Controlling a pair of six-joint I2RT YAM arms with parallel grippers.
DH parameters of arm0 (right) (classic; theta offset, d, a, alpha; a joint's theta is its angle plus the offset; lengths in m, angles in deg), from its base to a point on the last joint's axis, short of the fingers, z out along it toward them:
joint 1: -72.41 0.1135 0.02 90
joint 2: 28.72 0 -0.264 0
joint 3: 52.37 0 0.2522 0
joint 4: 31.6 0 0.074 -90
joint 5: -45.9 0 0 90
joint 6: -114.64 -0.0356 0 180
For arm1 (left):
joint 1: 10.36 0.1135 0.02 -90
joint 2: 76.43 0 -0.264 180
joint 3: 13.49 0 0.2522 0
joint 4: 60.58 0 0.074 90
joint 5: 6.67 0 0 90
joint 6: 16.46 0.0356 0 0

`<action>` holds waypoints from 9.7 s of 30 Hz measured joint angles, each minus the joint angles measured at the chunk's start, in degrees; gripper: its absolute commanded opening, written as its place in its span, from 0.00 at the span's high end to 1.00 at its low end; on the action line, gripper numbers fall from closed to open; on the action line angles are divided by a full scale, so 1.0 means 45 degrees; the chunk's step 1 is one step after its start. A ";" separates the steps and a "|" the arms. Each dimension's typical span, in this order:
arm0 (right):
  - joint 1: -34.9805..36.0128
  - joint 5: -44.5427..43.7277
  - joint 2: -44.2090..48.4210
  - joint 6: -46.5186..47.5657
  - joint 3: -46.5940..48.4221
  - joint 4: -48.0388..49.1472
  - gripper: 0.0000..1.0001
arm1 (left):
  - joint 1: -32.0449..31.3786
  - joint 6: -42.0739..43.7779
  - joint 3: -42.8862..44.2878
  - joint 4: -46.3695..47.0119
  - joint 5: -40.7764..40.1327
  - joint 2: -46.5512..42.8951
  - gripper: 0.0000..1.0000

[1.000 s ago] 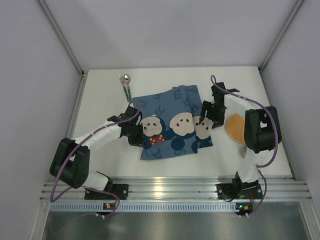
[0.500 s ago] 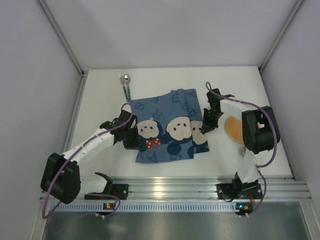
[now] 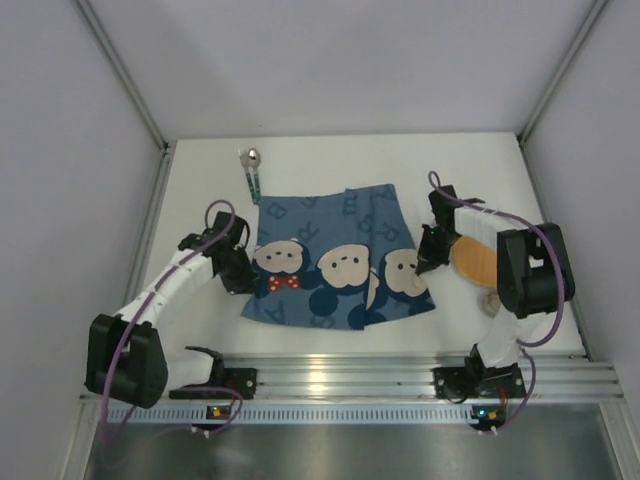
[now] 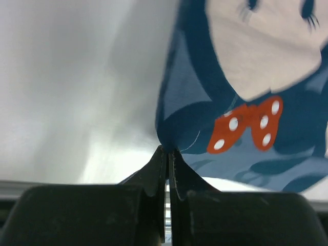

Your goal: Set the dinner table for one person

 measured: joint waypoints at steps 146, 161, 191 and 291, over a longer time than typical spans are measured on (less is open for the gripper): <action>0.0291 0.1705 0.1103 0.1977 0.2841 -0.2633 0.00 | -0.0680 0.1355 0.1059 0.0437 -0.3109 0.2764 0.47; 0.0131 0.1399 0.1987 0.1875 0.2021 -0.2594 0.00 | 0.1224 0.4255 1.3012 0.0437 -0.4070 0.9204 0.48; -0.0369 0.0845 0.0549 0.1885 0.4046 -0.3789 0.00 | 0.2608 0.4590 1.9458 0.1190 -0.2584 1.6908 1.00; -1.0875 0.1569 0.2472 -0.2637 -0.3254 0.4959 0.30 | -0.5916 -0.1273 0.5382 -0.1520 -0.3075 0.2035 0.22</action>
